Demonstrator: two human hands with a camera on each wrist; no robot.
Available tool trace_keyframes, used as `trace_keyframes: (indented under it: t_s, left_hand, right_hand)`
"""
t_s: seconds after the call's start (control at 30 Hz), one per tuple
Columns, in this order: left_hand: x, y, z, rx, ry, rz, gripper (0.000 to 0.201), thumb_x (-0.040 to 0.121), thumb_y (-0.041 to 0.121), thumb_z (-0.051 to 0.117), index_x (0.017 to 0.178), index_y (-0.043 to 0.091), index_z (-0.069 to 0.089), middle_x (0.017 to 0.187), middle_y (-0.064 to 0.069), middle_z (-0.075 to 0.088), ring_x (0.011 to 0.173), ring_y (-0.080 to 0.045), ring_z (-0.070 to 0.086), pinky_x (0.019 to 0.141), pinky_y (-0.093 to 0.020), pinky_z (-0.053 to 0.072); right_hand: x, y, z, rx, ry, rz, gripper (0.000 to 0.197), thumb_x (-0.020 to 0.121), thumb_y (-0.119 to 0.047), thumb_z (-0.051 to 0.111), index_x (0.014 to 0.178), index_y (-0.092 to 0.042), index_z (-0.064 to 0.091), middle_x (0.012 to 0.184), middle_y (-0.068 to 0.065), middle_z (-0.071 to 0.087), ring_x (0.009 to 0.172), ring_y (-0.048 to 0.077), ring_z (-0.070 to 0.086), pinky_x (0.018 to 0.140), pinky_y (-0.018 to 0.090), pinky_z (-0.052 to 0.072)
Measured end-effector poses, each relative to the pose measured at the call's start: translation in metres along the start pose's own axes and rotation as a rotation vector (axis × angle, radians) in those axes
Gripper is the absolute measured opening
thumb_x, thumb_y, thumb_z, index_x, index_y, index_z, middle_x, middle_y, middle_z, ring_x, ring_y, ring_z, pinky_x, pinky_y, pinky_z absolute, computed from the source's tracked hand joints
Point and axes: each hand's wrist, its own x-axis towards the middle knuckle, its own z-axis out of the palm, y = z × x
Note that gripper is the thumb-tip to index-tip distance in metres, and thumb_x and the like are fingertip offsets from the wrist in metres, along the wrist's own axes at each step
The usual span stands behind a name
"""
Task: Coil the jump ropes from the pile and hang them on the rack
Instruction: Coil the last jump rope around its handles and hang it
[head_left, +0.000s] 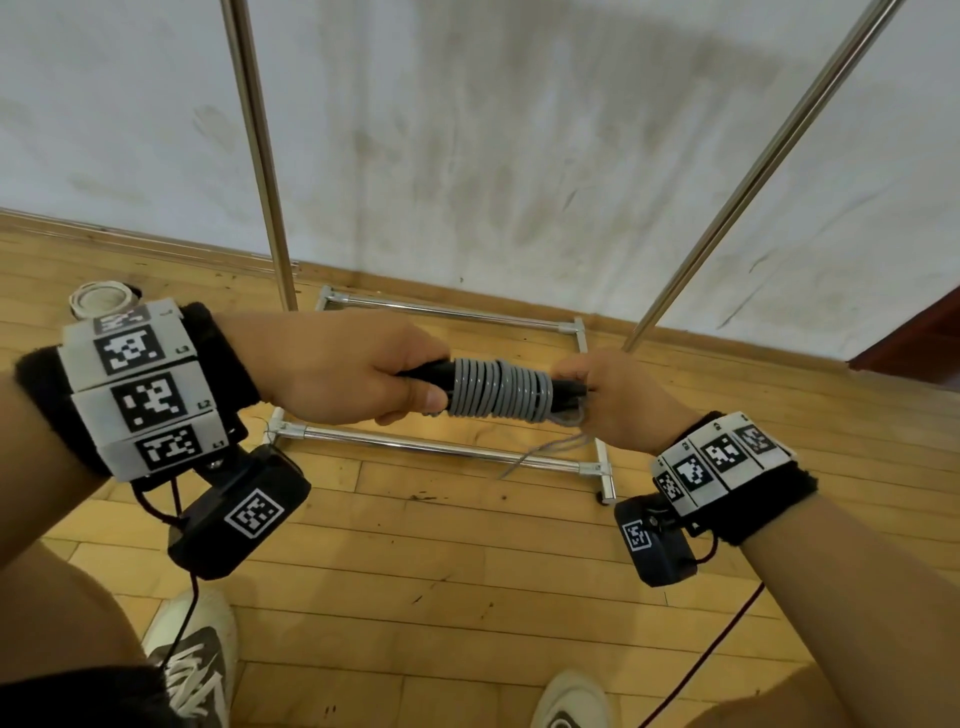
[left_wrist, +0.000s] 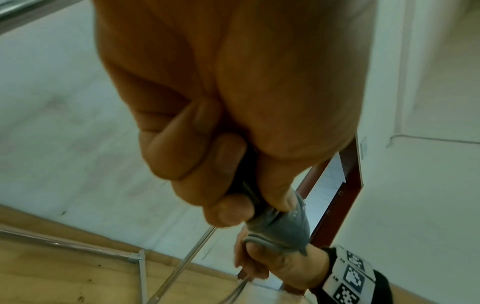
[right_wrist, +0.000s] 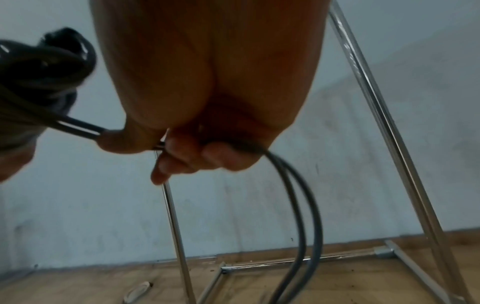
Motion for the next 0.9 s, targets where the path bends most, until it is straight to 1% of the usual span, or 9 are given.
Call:
trace_keyframes:
  t_s: [0.1, 0.17, 0.23, 0.37, 0.47, 0.57, 0.67, 0.77, 0.9]
  left_hand:
    - [0.001, -0.001, 0.006, 0.122, -0.072, -0.029, 0.021, 0.099, 0.039, 0.051, 0.079, 0.031, 0.051, 0.066, 0.009, 0.057, 0.055, -0.002, 0.050, 0.056, -0.021, 0.043]
    - [0.004, -0.003, 0.009, 0.211, -0.071, -0.055, 0.022, 0.099, 0.042, 0.050, 0.080, 0.031, 0.050, 0.066, 0.008, 0.056, 0.054, -0.002, 0.050, 0.056, -0.022, 0.042]
    - [0.007, -0.006, 0.010, 0.257, -0.060, -0.087, 0.022, 0.099, 0.044, 0.049, 0.081, 0.031, 0.050, 0.067, 0.007, 0.057, 0.053, -0.003, 0.050, 0.056, -0.022, 0.041]
    - [0.014, -0.010, 0.010, 0.365, -0.028, -0.154, 0.021, 0.099, 0.045, 0.047, 0.082, 0.032, 0.049, 0.071, 0.007, 0.058, 0.058, -0.007, 0.053, 0.054, -0.020, 0.038]
    - [0.019, -0.013, 0.010, 0.422, 0.067, -0.165, 0.022, 0.100, 0.044, 0.047, 0.081, 0.032, 0.045, 0.072, 0.007, 0.057, 0.058, -0.008, 0.053, 0.053, -0.020, 0.035]
    - [0.024, -0.016, 0.008, 0.426, 0.186, -0.184, 0.023, 0.100, 0.041, 0.047, 0.079, 0.033, 0.043, 0.071, 0.006, 0.057, 0.059, -0.007, 0.053, 0.052, -0.022, 0.034]
    - [0.026, -0.020, 0.003, 0.386, 0.318, -0.179, 0.025, 0.100, 0.038, 0.047, 0.077, 0.032, 0.042, 0.071, 0.006, 0.057, 0.059, -0.009, 0.054, 0.051, -0.024, 0.036]
    - [0.025, -0.022, -0.001, 0.326, 0.424, -0.157, 0.024, 0.099, 0.039, 0.046, 0.077, 0.032, 0.041, 0.070, 0.005, 0.057, 0.058, -0.014, 0.056, 0.051, -0.030, 0.042]
    - [0.024, -0.017, 0.000, 0.243, 0.499, -0.136, 0.020, 0.099, 0.040, 0.046, 0.084, 0.028, 0.045, 0.070, 0.003, 0.058, 0.055, -0.014, 0.055, 0.048, -0.029, 0.044]
  right_hand:
    - [0.003, 0.003, -0.003, 0.012, 0.093, 0.103, 0.032, 0.073, -0.049, 0.076, 0.063, -0.022, 0.063, 0.055, -0.011, 0.057, 0.049, 0.001, 0.050, 0.047, 0.015, 0.039]
    - [0.003, 0.002, -0.005, 0.103, 0.144, 0.122, 0.039, 0.065, -0.059, 0.076, 0.066, -0.022, 0.063, 0.054, -0.010, 0.055, 0.047, -0.001, 0.047, 0.045, 0.014, 0.038]
    - [0.002, -0.003, -0.008, 0.213, 0.188, 0.096, 0.033, 0.067, -0.052, 0.079, 0.071, -0.023, 0.065, 0.059, -0.006, 0.058, 0.051, -0.001, 0.047, 0.047, 0.016, 0.039]
    - [0.002, -0.014, -0.011, 0.409, 0.247, 0.068, 0.021, 0.083, -0.031, 0.076, 0.078, -0.011, 0.070, 0.061, 0.010, 0.056, 0.055, 0.016, 0.044, 0.053, 0.031, 0.039]
    - [0.003, -0.020, -0.013, 0.530, 0.290, 0.083, 0.022, 0.092, -0.024, 0.068, 0.076, -0.009, 0.070, 0.052, -0.004, 0.050, 0.046, 0.011, 0.034, 0.049, 0.029, 0.032]
    - [0.002, -0.022, -0.016, 0.724, 0.303, 0.111, 0.026, 0.096, -0.017, 0.061, 0.080, 0.002, 0.068, 0.062, 0.014, 0.056, 0.043, 0.012, 0.033, 0.044, 0.026, 0.027]
    - [-0.002, -0.026, -0.017, 0.868, 0.256, 0.096, 0.021, 0.099, -0.010, 0.054, 0.094, 0.005, 0.068, 0.075, 0.017, 0.066, 0.047, 0.013, 0.044, 0.042, 0.021, 0.033]
    - [-0.006, -0.029, -0.016, 0.974, 0.175, 0.056, 0.022, 0.100, -0.004, 0.047, 0.109, -0.001, 0.066, 0.090, 0.014, 0.073, 0.066, 0.015, 0.063, 0.054, 0.021, 0.048]
    - [-0.009, -0.033, -0.012, 1.064, 0.146, 0.071, 0.022, 0.101, -0.013, 0.047, 0.106, -0.003, 0.065, 0.086, 0.013, 0.073, 0.065, 0.016, 0.067, 0.055, 0.022, 0.052]
